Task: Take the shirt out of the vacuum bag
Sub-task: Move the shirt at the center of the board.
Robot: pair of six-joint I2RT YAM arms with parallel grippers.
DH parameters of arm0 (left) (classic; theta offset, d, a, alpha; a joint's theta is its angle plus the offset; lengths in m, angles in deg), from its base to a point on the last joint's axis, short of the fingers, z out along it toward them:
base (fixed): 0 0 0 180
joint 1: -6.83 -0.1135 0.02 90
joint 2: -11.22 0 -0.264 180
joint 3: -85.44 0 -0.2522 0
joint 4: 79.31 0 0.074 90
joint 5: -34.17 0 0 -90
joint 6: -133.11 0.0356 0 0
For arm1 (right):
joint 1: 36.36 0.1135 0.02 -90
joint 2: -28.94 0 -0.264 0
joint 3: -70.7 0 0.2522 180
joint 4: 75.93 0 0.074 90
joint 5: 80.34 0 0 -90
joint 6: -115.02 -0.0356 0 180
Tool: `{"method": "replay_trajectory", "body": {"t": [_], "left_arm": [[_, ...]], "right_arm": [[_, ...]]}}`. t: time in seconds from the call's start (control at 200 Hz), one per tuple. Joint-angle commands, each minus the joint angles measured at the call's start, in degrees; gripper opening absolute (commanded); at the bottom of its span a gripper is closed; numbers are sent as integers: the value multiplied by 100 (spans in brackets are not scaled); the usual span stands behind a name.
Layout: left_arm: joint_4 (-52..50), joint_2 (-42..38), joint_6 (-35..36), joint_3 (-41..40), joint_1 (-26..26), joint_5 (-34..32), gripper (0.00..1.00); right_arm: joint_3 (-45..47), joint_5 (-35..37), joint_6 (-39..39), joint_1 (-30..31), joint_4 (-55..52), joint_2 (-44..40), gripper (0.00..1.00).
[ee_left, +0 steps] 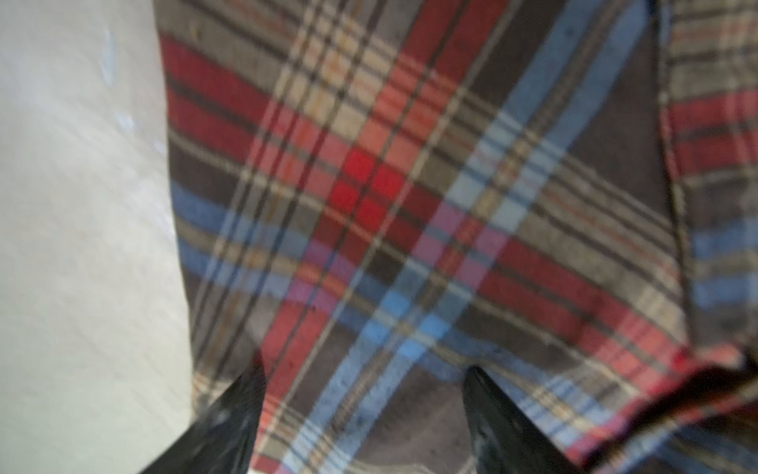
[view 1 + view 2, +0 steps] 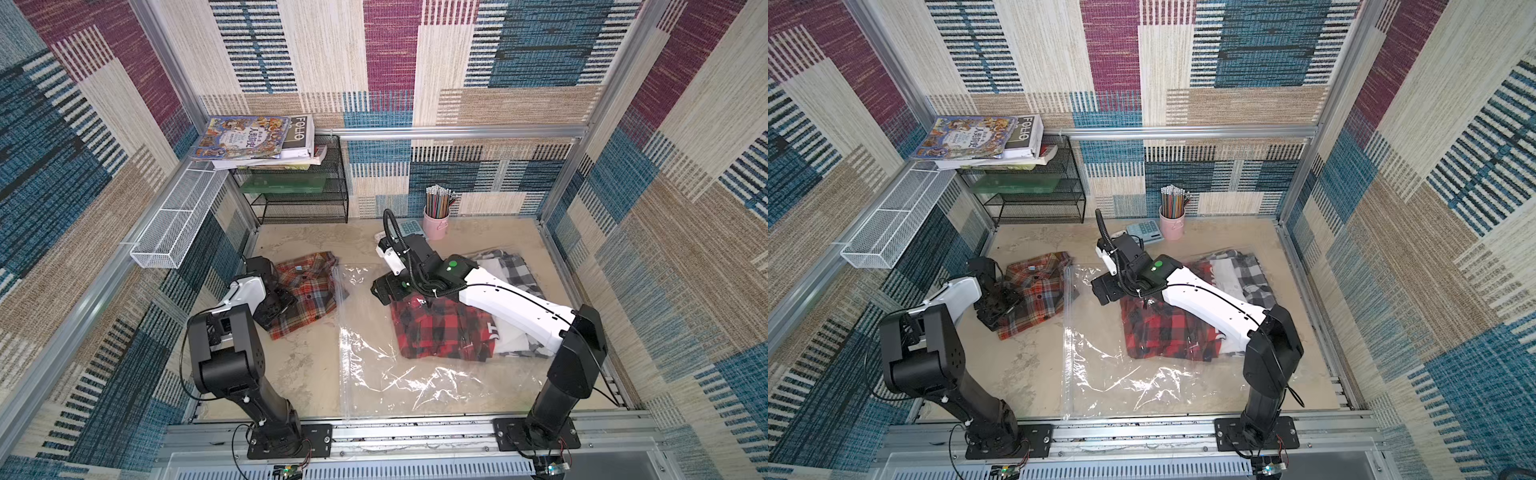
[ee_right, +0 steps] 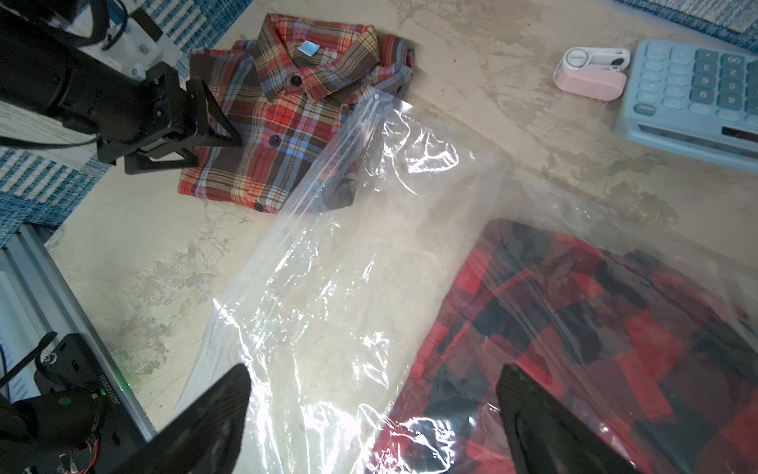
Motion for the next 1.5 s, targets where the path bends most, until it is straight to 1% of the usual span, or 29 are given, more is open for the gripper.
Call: {"method": "replay_trajectory", "body": {"t": [0.0, 0.421, 0.596, 0.761, 0.996, 1.077, 1.217, 1.322, 1.382, 1.437, 1.497], "left_arm": [[-377, 359, 615, 328, -16, -364, 78], [-626, 1420, 1316, 1387, 40, -522, 75], [-808, 1920, 1672, 2167, 218, -582, 75], [-991, 2330, 1955, 2952, 388, -827, 75], [-1456, 2857, 1893, 4065, 363, -866, 76], [-1553, 2620, 1823, 4106, 362, -792, 76], [-1486, 1541, 1570, 3523, 356, -720, 77], [-1435, 762, 1429, 3002, 393, -345, 78], [-1205, 407, 1459, 2618, 486, -65, 78], [-1076, 243, 1481, 2342, 577, 142, 78], [-977, 231, 1526, 2133, 670, 330, 77]], "right_arm": [[43, 89, 40, 11, -49, -41, 96], [87, 143, 51, -25, -140, 42, 96], [70, 124, 74, -47, -179, 93, 96], [61, 115, 57, -60, -242, 127, 96], [114, 139, 20, -60, -307, 115, 96], [146, 184, -5, -60, -322, 80, 96], [232, 183, -36, -68, -227, -14, 96], [237, 165, -46, -69, -172, -9, 96], [228, 149, -47, -69, -136, 2, 96], [219, 145, -45, -69, -113, 4, 96], [197, 163, -83, -69, -126, 0, 96]]}}
